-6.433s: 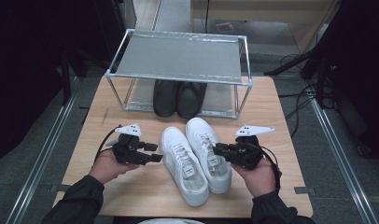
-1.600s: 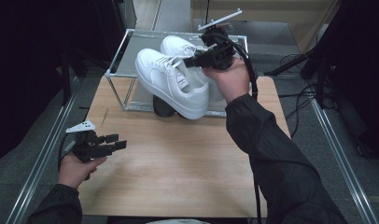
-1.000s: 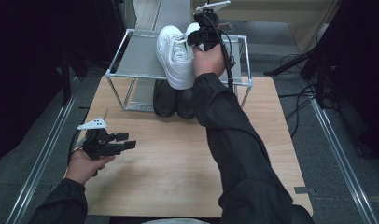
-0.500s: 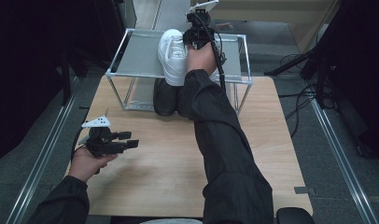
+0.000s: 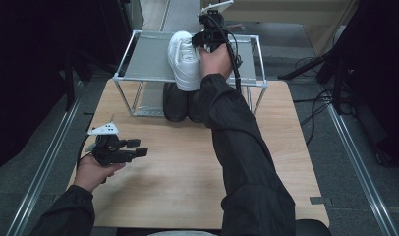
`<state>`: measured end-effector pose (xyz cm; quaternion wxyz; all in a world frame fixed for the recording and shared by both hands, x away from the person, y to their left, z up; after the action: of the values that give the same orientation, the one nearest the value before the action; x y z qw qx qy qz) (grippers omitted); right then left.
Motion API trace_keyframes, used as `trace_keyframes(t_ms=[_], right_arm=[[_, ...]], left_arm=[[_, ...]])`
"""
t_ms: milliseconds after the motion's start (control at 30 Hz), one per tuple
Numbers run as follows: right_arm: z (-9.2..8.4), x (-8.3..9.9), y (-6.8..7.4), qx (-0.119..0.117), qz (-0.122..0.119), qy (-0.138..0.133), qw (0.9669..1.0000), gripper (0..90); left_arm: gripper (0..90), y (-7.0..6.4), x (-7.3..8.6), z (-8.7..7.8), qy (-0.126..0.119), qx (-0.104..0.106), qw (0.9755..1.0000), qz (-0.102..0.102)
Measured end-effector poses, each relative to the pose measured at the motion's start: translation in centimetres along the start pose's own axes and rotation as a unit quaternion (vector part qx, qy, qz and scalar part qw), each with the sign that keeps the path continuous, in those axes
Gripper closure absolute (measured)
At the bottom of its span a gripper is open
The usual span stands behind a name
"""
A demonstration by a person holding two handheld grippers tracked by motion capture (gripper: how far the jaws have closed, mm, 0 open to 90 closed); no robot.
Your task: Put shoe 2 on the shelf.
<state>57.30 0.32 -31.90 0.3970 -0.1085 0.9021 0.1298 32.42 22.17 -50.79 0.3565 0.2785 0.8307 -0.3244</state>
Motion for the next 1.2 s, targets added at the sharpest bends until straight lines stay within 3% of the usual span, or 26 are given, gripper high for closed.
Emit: trace_keyframes(t_ms=[167,367,433,533,700,833,900,1200], right_arm=[[-0.1,0.2,0.5,-0.004,-0.016,-0.003,0.9999,42.4],[-0.5,0.2,0.5,-0.012,-0.010,0.000,0.9999,36.5],[-0.7,0.2,0.5,-0.015,-0.009,0.001,0.9999,35.5],[-1.0,0.3,0.4,-0.021,-0.028,0.009,0.9993,34.9],[-2.3,0.2,-0.1,-0.039,-0.041,0.001,0.9984,33.9],[-3.4,0.5,-0.7,-0.043,-0.068,-0.001,0.9967,33.7],[-3.9,0.6,-0.9,-0.061,-0.062,-0.001,0.9962,33.4],[-5.8,1.0,-1.2,-0.090,-0.071,-0.012,0.9934,33.1]], left_arm=[[41.5,0.1,0.1,0.2,0.008,-0.002,1.0000,0.000],[41.5,0.0,0.2,0.3,0.010,-0.001,1.0000,0.000],[41.5,0.0,0.2,0.3,0.014,0.001,0.9999,-0.002],[41.5,0.0,0.3,0.5,0.017,0.001,0.9999,-0.003],[41.5,-0.1,0.4,0.6,0.023,0.001,0.9997,0.001],[41.4,-0.1,0.5,0.8,0.025,-0.002,0.9997,0.003],[41.4,0.0,0.5,0.8,0.027,-0.001,0.9996,0.002],[41.3,-0.3,0.3,0.6,0.017,-0.003,0.9998,0.008]])
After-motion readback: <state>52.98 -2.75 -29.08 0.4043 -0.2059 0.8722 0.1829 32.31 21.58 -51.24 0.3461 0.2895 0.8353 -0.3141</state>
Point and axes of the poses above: each handheld gripper's, and its own axes: z roughly forward along the jaws, x roughly out of its underside, y roughly to its left, the point moved 7 cm from there along z, roughly forward along the jaws, and after that the axes turned 3 degrees about x, right-handed, at the moved point
